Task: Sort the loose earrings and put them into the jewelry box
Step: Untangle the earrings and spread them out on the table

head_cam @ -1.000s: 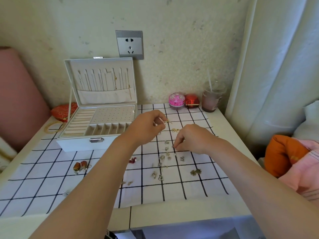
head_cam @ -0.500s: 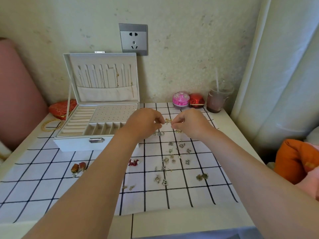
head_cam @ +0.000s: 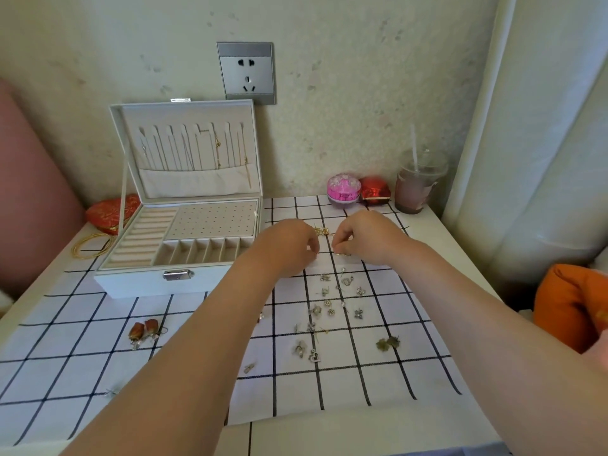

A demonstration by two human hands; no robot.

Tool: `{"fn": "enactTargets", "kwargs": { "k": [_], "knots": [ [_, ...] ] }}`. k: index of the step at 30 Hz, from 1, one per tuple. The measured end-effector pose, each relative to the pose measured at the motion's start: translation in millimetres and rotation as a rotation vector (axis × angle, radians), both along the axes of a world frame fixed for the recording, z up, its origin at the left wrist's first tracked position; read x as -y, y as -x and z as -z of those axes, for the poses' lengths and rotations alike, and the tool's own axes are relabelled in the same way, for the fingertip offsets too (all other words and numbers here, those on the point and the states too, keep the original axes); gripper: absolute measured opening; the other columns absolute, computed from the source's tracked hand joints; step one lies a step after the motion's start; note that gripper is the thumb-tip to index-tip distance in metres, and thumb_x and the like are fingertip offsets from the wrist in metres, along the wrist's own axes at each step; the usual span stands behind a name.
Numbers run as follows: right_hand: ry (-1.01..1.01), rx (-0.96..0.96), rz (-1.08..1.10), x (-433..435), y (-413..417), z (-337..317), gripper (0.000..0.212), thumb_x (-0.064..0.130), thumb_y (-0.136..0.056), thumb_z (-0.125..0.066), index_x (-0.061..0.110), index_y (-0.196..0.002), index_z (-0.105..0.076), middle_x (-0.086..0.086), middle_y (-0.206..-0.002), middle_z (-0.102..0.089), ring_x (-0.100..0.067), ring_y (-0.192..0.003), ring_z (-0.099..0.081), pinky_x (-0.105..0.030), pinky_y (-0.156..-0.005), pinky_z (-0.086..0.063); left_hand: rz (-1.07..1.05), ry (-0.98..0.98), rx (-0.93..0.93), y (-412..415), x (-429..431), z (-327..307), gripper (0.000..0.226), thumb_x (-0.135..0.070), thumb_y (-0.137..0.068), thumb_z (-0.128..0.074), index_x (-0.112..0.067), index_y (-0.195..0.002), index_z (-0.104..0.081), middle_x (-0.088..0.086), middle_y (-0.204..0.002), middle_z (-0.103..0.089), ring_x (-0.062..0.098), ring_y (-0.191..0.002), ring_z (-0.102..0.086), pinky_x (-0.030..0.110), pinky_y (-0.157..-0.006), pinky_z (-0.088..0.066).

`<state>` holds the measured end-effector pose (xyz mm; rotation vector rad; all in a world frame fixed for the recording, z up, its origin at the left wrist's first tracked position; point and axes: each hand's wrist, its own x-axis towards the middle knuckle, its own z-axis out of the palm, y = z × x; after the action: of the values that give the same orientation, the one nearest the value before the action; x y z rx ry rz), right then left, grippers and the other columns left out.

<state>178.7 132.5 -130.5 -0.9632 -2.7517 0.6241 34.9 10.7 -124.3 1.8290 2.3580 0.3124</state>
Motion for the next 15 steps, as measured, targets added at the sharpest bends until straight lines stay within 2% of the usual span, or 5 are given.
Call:
{"fn": "enactTargets", "kwargs": {
  "k": [2,4,6,10,15],
  "knots": [
    [-0.070,0.029,0.017,-1,-5,-1,0.006,0.025,-0.084,-0.075,0.030,-0.085,-0.078,0.014,-0.092,-0.072,-0.007,-0.088,-0.065,-0.033,-0.081,-0.055,-0.003,-0.067,0.032,-2,-2,-2,0.012,-0.028,-0.091,-0.063,-0.030,-0.101,-0.071,-0.009,-0.110,-0.065,0.013,-0.098,-0.059,0.031,-0.087,-0.049],
    [-0.088,-0.021,0.034,-2,-10,-1,0.007,0.026,-0.085,-0.074,0.032,-0.086,-0.078,0.013,-0.094,-0.072,-0.009,-0.088,-0.065,-0.034,-0.081,-0.055,-0.019,-0.108,0.082,-6,-3,-4,0.013,-0.029,-0.092,-0.063,-0.030,-0.102,-0.070,-0.011,-0.109,-0.066,0.012,-0.094,-0.059,0.033,-0.089,-0.050],
    [-0.076,-0.080,0.049,-2,-15,-3,0.006,0.029,-0.085,-0.075,0.033,-0.088,-0.078,0.013,-0.098,-0.070,-0.007,-0.085,-0.063,-0.030,-0.077,-0.053,-0.038,-0.123,0.118,-10,-5,-4,0.012,-0.030,-0.091,-0.063,-0.032,-0.101,-0.070,-0.014,-0.105,-0.068,0.011,-0.091,-0.060,0.034,-0.088,-0.051],
    [-0.057,-0.025,-0.050,3,-23,-4,0.010,0.024,-0.086,-0.075,0.026,-0.094,-0.080,0.017,-0.089,-0.066,0.002,-0.072,-0.055,-0.017,-0.065,-0.040,-0.022,-0.103,0.133,-17,-6,3,0.011,-0.029,-0.090,-0.065,-0.032,-0.099,-0.071,-0.014,-0.103,-0.069,0.008,-0.085,-0.057,0.029,-0.085,-0.049],
    [-0.105,-0.009,-0.052,4,-20,0,0.016,0.014,-0.091,-0.067,0.017,-0.100,-0.079,0.004,-0.102,-0.073,-0.012,-0.094,-0.064,-0.019,-0.076,-0.040,-0.002,-0.105,0.120,-22,-8,5,0.010,-0.030,-0.089,-0.068,-0.034,-0.097,-0.072,-0.014,-0.095,-0.071,0.006,-0.078,-0.054,0.029,-0.088,-0.049]
  ]
}}
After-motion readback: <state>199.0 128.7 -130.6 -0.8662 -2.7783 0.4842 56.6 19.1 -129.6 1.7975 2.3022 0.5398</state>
